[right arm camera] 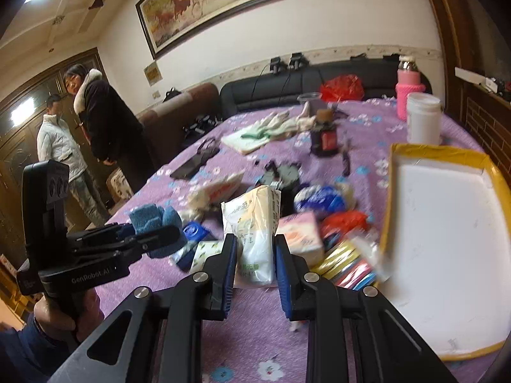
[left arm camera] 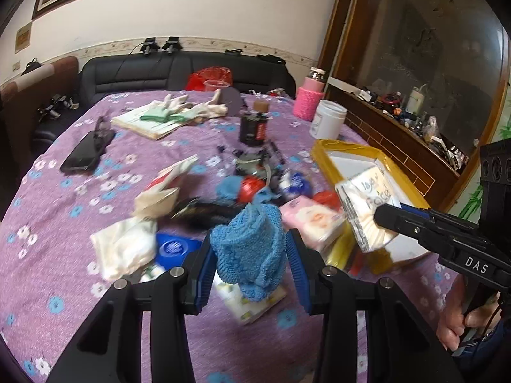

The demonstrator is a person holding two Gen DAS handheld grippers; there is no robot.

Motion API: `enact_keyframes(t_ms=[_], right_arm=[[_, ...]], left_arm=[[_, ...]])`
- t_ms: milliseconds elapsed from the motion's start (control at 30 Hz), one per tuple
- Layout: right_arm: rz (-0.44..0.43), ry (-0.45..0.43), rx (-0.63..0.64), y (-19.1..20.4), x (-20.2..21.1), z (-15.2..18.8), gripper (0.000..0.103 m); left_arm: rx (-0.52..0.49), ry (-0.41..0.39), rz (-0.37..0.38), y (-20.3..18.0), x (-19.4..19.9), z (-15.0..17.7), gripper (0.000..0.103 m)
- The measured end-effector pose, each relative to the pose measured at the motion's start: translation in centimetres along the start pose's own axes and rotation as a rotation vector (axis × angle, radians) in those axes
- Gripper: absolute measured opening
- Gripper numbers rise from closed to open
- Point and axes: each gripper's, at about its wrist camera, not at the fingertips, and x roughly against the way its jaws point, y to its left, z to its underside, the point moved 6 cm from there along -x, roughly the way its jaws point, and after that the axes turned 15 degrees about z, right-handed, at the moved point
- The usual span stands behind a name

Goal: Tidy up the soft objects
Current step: 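Carry the blue towel and white tissue pack over the yellow-rimmed tray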

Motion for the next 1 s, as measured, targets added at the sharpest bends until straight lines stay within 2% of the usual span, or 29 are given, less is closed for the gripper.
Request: enact_keyframes(t_ms=[367,567,733,867,1000], right_arm=[[0.053,-0.1,-0.093,-4.7,1.4,-5.6,0.025],[0.102,-0.111,-0.158,-8.5,1.2,-7.7,0.025],[0.142,-0.107,-0.219,-12.4,0.6,-8.8,0.025],[0.184,-0.079,-0.247,-15.9,0.7,-8.5,0.025],[0.266,-0.04,-0.235,-19.8,0.7,-8.0,0.025]], left_arm=[[-0.051,0.01,0.055,-4.8,-3.1,-4.3,0.04],[-0.081,0.023,0.088,-7.6,-5.9,-6.4,0.04],[-0.096,0.066,0.13,-10.3,-9.7,-7.8,0.04],[-0.119,0.109,0.158,-12.7,-13.5,-8.8,0.04],[-0.123,0.167,0.201,-15.1,-18.2,-9.6,0.04]])
